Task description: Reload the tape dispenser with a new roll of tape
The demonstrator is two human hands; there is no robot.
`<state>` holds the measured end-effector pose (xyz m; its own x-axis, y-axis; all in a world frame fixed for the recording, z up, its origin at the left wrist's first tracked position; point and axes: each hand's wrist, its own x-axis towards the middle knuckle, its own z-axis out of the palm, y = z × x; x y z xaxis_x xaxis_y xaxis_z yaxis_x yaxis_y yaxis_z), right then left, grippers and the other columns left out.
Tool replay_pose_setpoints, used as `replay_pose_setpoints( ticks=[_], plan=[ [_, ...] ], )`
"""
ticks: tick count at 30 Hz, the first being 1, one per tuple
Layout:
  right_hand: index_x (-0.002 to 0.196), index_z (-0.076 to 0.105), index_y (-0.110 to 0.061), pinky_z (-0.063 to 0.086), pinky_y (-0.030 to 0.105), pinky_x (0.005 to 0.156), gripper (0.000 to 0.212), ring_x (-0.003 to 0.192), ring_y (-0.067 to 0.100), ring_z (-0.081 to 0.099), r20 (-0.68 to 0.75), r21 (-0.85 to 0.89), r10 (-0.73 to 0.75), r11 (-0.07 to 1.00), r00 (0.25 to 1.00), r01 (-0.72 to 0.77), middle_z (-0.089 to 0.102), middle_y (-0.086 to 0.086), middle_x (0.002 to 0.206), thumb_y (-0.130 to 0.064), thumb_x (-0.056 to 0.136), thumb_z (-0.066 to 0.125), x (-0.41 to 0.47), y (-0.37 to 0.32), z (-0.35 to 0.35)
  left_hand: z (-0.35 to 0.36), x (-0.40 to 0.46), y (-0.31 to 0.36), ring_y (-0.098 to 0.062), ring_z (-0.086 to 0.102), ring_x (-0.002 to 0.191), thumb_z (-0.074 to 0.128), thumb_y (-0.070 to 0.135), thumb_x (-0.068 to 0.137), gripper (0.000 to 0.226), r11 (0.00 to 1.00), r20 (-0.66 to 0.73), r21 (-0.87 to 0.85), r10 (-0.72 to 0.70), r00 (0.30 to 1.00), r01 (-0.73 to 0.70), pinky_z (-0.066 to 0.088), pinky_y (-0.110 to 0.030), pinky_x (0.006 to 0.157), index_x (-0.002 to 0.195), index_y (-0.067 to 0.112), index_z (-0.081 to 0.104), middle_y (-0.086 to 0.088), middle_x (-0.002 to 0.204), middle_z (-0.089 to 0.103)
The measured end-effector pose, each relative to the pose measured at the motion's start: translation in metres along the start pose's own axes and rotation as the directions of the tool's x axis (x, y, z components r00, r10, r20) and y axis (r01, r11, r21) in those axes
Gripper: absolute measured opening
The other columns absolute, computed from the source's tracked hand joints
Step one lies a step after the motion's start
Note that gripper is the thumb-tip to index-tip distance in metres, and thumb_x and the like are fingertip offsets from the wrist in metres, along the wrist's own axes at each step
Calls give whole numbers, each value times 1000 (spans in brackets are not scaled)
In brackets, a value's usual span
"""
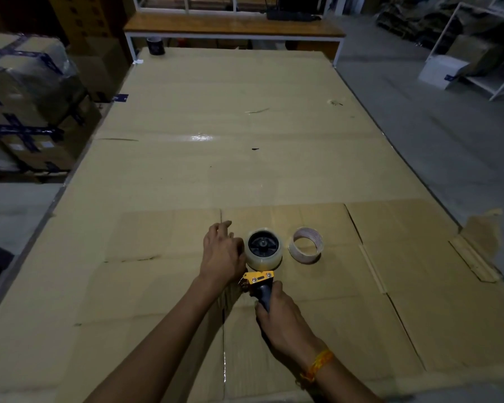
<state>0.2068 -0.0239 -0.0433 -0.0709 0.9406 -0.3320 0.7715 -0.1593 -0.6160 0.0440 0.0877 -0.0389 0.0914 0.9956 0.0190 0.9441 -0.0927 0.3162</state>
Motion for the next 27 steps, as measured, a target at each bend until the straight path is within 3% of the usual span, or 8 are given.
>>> replay_pose_setpoints(
  ticks=[4,10,16,22,24,27],
  plan=[
    [125,41,-23,49,33,79,25,108,25,68,-8,-11,7,1000,1000,-7,67,7,124,-32,109,57,0,-1,0,1,-4,1,-42,40,145,70,31,86,19,1000,-26,21,23,999,-22,42,-53,111,91,16,81,-21,159,48],
    [131,42,-20,56,42,88,27,109,27,68,-12,15,26,1000,1000,-26,65,8,125,-30,109,56,-1,-5,1,-5,-8,9,-40,29,153,70,34,90,23,995,17,70,66,998,-67,35,-51,119,94,18,86,-15,169,36],
    [118,36,-28,46,33,77,21,103,25,66,0,11,9,1000,1000,-9,66,8,123,-30,110,55,-2,-5,-1,-9,-12,2,-38,23,158,75,36,89,19,999,59,18,49,997,-50,30,-49,123,94,22,87,-11,174,28],
    [120,35,-29,44,29,72,22,92,17,58,11,18,36,999,999,-36,67,7,122,-31,110,55,0,-4,-1,-6,-25,-8,-44,26,157,80,33,84,15,984,-29,14,178,984,-178,34,-56,120,75,23,85,-14,171,33],
    [121,36,-29,38,22,61,22,90,16,56,16,14,41,999,999,-41,64,4,117,-31,110,55,0,-4,-2,-5,-30,-12,-43,26,157,81,34,83,13,977,-70,-11,210,975,-211,36,-57,118,74,24,83,-13,171,34],
    [130,42,-24,34,17,59,25,91,14,58,21,-4,43,999,999,-43,57,-5,109,-32,110,55,2,-3,-4,-5,-37,-17,-43,27,156,81,37,81,11,968,-105,-32,246,964,-250,37,-57,116,78,27,82,-11,170,35]
  ],
)
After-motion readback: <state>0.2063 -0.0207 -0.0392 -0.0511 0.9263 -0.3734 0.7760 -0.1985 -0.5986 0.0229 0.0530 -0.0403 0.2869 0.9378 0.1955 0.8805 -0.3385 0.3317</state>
